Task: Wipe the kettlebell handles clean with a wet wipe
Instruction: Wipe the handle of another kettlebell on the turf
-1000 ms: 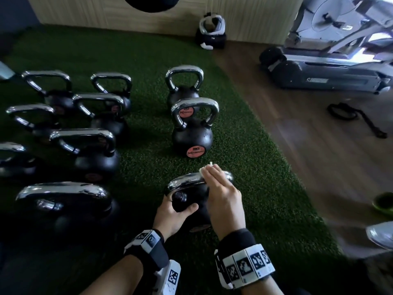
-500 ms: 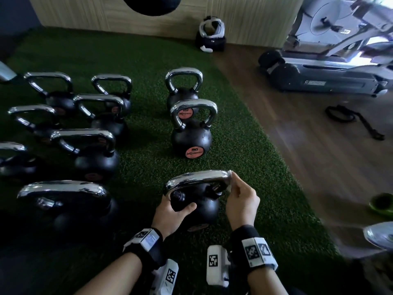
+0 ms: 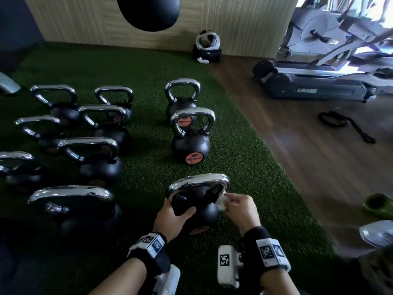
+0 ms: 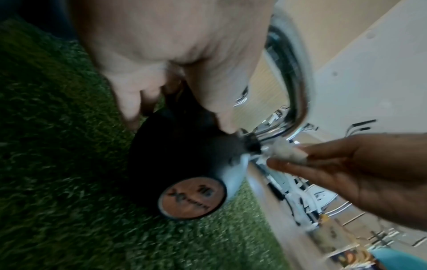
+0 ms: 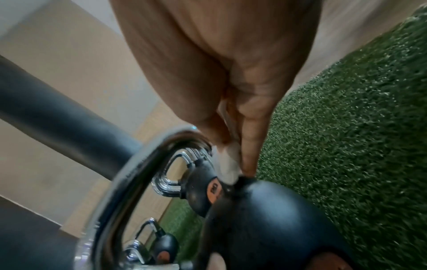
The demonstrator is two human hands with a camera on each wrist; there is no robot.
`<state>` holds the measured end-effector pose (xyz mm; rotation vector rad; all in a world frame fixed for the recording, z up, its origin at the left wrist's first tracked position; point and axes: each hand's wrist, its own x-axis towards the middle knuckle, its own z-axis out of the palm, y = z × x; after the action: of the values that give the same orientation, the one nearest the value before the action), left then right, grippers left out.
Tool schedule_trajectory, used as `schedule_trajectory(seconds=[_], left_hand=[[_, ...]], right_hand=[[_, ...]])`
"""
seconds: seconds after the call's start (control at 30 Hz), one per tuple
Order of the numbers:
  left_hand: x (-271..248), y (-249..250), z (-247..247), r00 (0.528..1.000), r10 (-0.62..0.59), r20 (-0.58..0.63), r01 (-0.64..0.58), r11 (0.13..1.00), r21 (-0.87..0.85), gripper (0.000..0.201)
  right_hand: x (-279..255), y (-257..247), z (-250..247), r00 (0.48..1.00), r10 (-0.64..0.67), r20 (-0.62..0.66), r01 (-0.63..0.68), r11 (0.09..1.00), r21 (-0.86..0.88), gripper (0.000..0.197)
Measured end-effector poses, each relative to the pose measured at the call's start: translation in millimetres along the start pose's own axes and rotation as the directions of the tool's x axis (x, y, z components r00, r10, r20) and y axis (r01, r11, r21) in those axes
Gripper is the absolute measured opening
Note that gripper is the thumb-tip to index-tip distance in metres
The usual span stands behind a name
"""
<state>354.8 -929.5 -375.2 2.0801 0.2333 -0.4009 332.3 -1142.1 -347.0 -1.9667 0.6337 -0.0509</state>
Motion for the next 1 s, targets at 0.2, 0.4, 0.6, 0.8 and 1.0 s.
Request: schedule_trajectory(seconds=[0.2,0.4,0.6,0.8,1.0], left_hand=[[-30.5,5.4,-16.2,0.928,-0.242,0.283,0.353,0.813,-0.464,0.040],[-51.5,30.8,-25.9,0.836,-0.002,0.549,0.430,0.624,-0.652,0.046],[-60.5,31.5,-13.8,0.911,0.109,0.399,0.277,0.556,-0.784,0.038],[-66.3,41.4,-28.8,0.928,0.352,-0.121,-0.366,0.806,-0.465,0.018],[-39.7,90.3,-35.0,0.589,0.738,-0.329,-0.746,0.653,0.129,0.033]], right_hand=[[-42.1,-23.8,-17.2,0.945,-0.215,0.246,0.169,0.966,0.196,0.015],[-61.7,-35.9,-5.6,0.875,-0.371,0.312,0.351,0.929,0.119,0.021],[-61.7,-33.4,9.8,0.895,-0.429,0.117,0.435,0.900,-0.024,0.019],[-17.9,-4.7,-3.8,0.984,-0.114,-0.139,0.136,0.978,0.156,0.018],[11.0,26.4,40.5,1.000,-0.008,0.016,0.004,0.973,0.230,0.080]])
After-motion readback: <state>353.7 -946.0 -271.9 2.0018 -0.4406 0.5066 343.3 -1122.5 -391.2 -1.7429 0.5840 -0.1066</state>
